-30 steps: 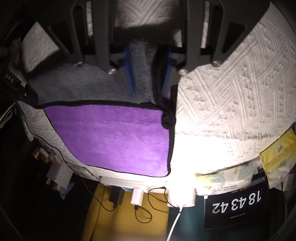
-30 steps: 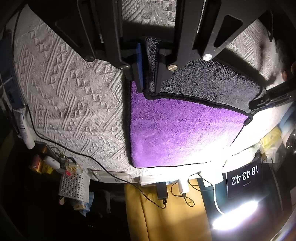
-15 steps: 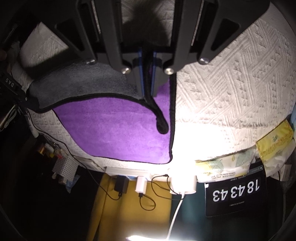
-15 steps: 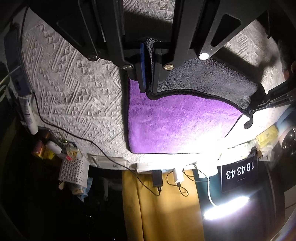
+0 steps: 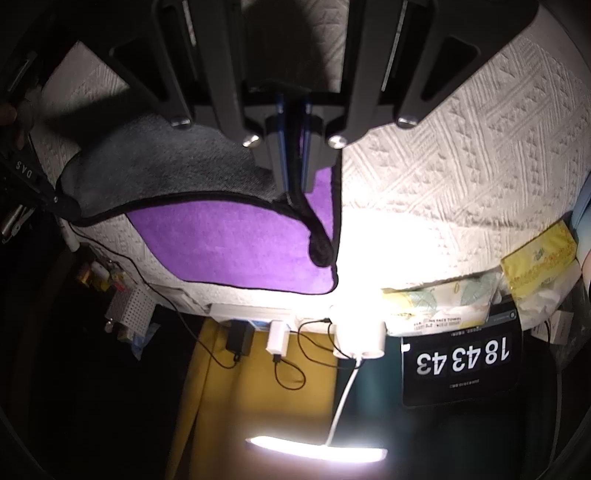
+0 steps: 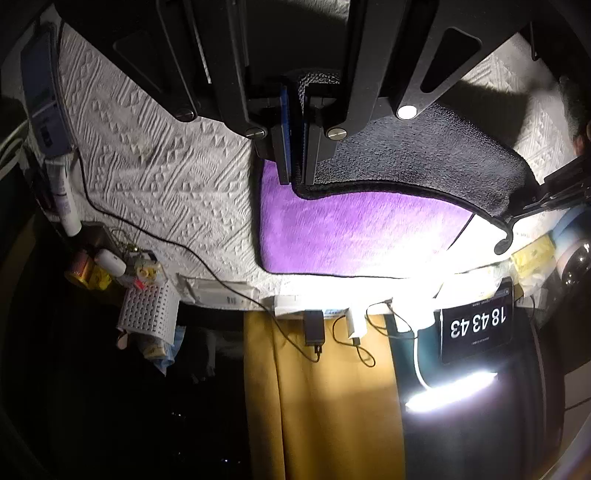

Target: Fold towel

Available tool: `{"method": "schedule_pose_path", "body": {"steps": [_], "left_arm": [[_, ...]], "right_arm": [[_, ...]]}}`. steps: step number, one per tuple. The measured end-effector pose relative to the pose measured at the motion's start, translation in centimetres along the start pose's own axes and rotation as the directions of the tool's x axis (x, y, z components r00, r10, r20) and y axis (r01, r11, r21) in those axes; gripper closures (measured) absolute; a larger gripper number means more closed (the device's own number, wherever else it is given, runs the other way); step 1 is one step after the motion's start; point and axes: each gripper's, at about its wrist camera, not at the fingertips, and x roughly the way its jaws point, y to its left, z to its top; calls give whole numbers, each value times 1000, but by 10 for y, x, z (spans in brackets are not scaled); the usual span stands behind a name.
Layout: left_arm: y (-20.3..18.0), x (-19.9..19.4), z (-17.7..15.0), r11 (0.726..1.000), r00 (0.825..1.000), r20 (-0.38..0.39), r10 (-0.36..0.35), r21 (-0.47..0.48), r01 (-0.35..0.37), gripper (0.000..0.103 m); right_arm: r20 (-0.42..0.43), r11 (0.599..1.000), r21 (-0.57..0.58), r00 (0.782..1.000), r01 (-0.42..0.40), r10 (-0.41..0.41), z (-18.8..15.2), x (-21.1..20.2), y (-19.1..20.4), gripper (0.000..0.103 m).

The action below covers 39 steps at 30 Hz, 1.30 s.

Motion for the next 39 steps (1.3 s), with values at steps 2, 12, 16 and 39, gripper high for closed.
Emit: {"method": "schedule_pose_path", "body": {"steps": [2, 12, 16, 39], "left_arm": [[0, 0, 4, 1000, 1000, 12, 2, 3, -2, 96], [-2, 2, 22, 1000, 998, 57, 4, 23, -5, 96], [-2, 3, 28, 1000, 998, 70, 3, 26, -5, 96], [6, 23, 61, 999, 993, 114, 14, 36, -19, 96]], "right_arm": [[9, 1000, -2, 1000, 3, -3, 4, 0, -1, 97], [37, 1000, -9, 999, 14, -14, 19, 6, -5, 97], [46, 1000, -13, 999, 14, -14, 25, 8, -5, 97], [80, 999, -28, 997, 23, -20, 61, 38, -10, 97]]}}
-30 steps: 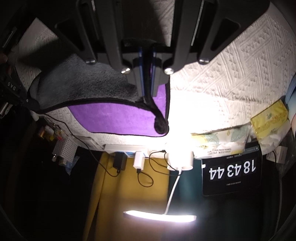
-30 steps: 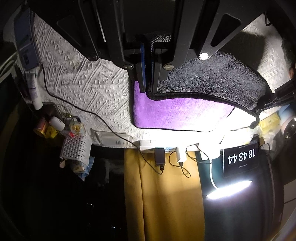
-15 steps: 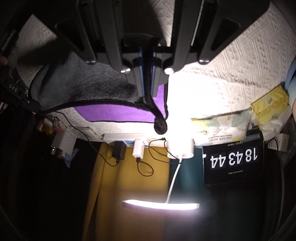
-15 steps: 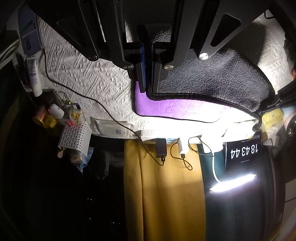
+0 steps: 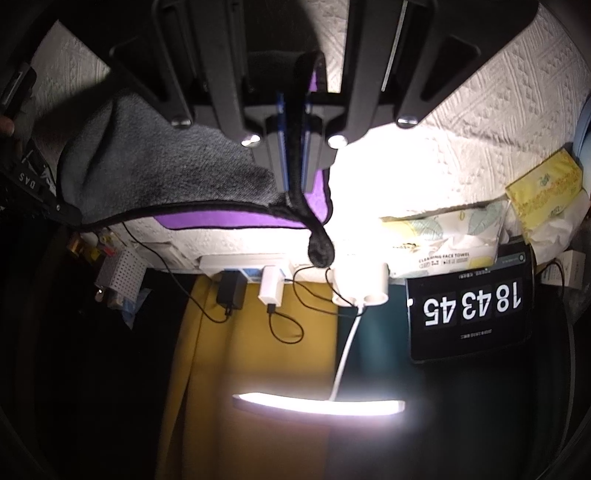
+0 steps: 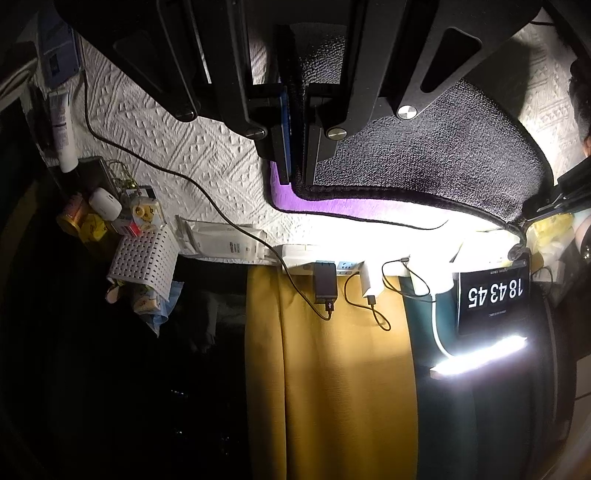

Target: Fold towel

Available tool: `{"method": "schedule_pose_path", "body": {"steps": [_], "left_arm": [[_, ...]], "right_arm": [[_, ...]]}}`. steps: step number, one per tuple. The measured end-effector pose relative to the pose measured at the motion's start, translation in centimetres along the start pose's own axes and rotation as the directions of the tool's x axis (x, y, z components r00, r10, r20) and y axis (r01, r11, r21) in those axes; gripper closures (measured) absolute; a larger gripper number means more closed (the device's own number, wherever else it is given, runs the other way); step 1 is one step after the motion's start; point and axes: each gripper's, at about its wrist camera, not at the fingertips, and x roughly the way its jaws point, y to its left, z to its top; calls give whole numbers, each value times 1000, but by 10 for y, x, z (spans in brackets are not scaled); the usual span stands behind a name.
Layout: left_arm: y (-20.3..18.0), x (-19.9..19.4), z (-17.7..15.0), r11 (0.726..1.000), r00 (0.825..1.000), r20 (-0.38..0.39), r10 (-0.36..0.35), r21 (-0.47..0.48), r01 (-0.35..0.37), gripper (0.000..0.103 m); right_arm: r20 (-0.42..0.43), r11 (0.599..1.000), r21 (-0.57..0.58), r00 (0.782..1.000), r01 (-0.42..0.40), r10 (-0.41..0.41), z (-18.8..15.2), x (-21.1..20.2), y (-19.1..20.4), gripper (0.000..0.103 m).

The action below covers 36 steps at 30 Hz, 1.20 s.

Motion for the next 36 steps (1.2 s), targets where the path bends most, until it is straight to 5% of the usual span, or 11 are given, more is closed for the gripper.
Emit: {"method": "schedule_pose_path", "body": {"steps": [36], "left_arm": [[10, 84, 31, 999, 999, -23, 31, 22, -30, 96]], "right_arm": [[-38, 1000, 9, 999, 24, -23, 32, 92, -15, 97]]}}
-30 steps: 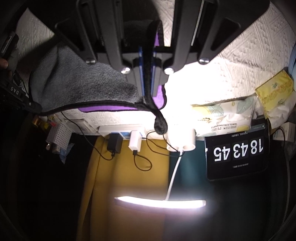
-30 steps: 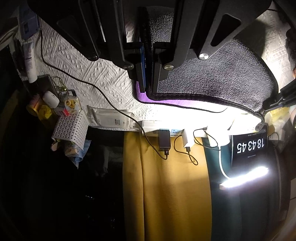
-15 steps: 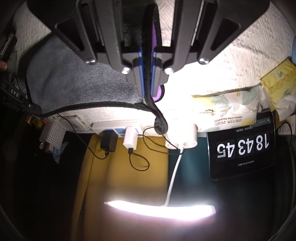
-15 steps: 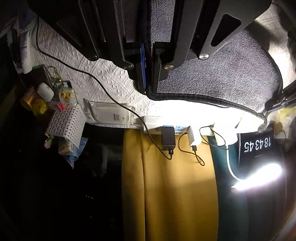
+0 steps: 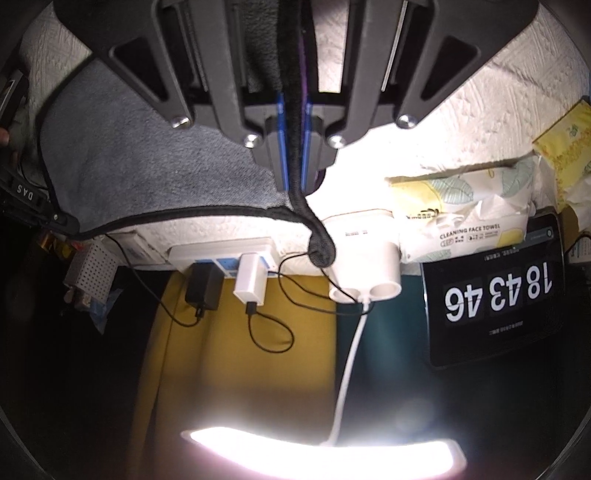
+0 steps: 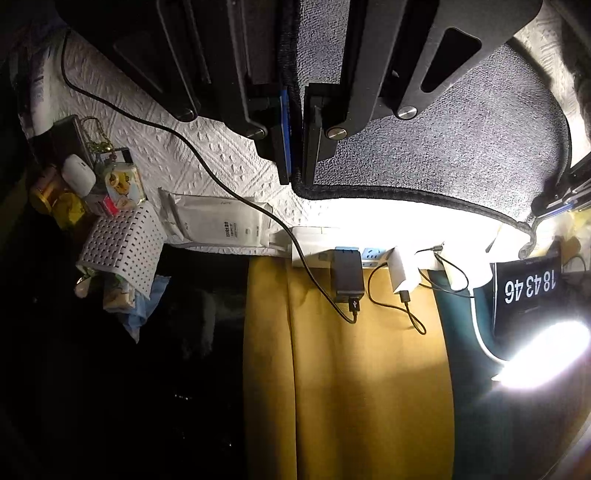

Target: Fold towel

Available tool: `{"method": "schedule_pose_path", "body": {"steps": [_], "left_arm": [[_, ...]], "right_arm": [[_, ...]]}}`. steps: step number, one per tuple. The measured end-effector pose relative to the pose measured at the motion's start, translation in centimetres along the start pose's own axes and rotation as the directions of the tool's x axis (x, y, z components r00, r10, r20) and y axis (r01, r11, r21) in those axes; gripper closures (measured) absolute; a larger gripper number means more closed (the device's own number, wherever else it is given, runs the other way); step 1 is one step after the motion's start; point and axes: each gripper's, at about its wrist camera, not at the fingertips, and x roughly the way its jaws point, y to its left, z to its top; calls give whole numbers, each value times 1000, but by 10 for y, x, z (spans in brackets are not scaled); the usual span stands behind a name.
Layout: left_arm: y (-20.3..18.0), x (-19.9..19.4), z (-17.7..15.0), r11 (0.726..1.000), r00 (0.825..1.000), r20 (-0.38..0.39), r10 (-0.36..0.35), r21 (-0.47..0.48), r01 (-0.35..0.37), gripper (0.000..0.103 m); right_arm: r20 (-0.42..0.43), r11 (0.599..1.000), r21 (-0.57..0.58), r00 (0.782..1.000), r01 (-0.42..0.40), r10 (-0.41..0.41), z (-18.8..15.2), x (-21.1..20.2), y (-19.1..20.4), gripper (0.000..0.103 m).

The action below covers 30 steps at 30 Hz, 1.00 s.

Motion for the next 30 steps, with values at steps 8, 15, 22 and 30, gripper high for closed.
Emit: {"method": "schedule_pose_path", "body": {"steps": [8, 15, 22, 30], "left_arm": [[6, 26, 5, 1000, 999, -41, 2, -13, -3, 96], [5, 49, 3, 1000, 996, -82, 25, 9, -24, 96], [8, 69, 2, 999, 989, -143, 32, 2, -32, 96], [9, 86, 0, 999, 977, -208, 38, -13, -42, 94]], "right_arm": [[-40, 1000, -2, 999, 1, -1, 1, 27, -2, 97], [-91, 1000, -13, 996, 12, -13, 1, 51, -3, 97], [-135, 999, -19, 990, 25, -28, -4, 69, -2, 97], [-181, 999, 2, 983, 32, -31, -10, 82, -6, 97]]}}
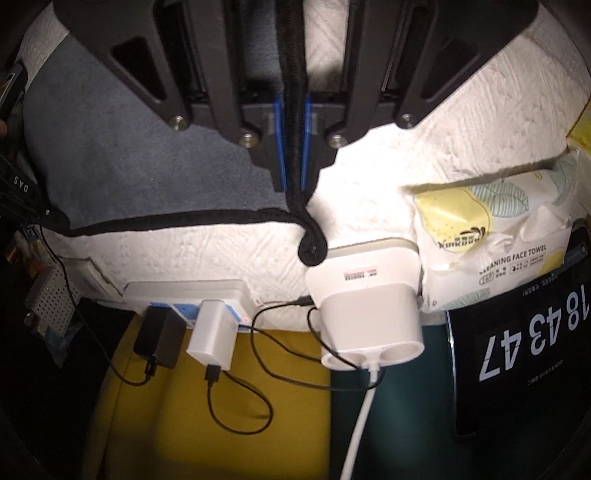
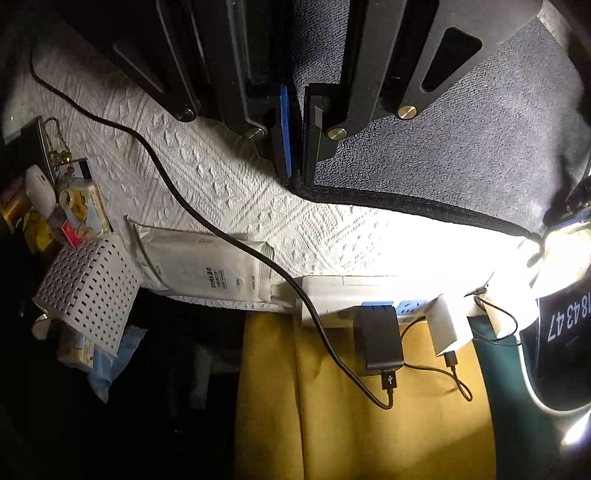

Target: Fold towel

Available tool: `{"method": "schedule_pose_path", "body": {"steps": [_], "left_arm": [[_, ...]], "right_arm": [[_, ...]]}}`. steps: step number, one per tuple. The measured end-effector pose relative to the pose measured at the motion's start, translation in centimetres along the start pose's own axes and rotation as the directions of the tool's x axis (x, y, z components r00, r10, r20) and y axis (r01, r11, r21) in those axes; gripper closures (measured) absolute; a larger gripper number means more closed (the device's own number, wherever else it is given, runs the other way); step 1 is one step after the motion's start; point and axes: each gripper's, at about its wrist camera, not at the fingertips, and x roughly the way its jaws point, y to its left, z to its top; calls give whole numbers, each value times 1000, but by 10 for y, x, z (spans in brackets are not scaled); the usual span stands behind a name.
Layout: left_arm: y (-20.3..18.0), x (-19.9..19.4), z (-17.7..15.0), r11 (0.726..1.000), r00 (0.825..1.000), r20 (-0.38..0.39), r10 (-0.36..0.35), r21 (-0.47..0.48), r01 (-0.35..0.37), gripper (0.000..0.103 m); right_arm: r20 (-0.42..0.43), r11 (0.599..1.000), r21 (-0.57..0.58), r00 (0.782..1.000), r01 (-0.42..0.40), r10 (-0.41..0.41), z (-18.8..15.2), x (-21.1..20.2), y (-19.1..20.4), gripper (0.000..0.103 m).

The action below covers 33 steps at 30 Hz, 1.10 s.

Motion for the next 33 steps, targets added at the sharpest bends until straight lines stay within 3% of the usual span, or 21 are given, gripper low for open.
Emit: {"method": "schedule_pose_path", "body": {"steps": [8, 13, 15, 20, 33], "left_arm": [[-1, 9, 0, 1000, 999, -36, 8, -4, -8, 90], [6, 5, 1, 999, 998, -48, 40, -30, -41, 71], [9, 3, 1, 998, 997, -48, 55, -33, -57, 56], [13, -7, 2, 997, 997, -38, 63, -48, -65, 54], [6, -39, -10, 998, 999, -14, 44, -45, -44, 52]], "right_arm": [[-41, 1000, 17, 999, 6, -5, 1, 9, -4, 97], [-49, 1000, 21, 999, 16, -15, 1, 10, -4, 91], [-50, 999, 32, 999, 22, -21, 1, 10, -7, 84], [-53, 997, 58, 997, 55, -52, 0, 6, -11, 67], [-42, 994, 61, 996, 86, -84, -8, -22, -11, 62]]}}
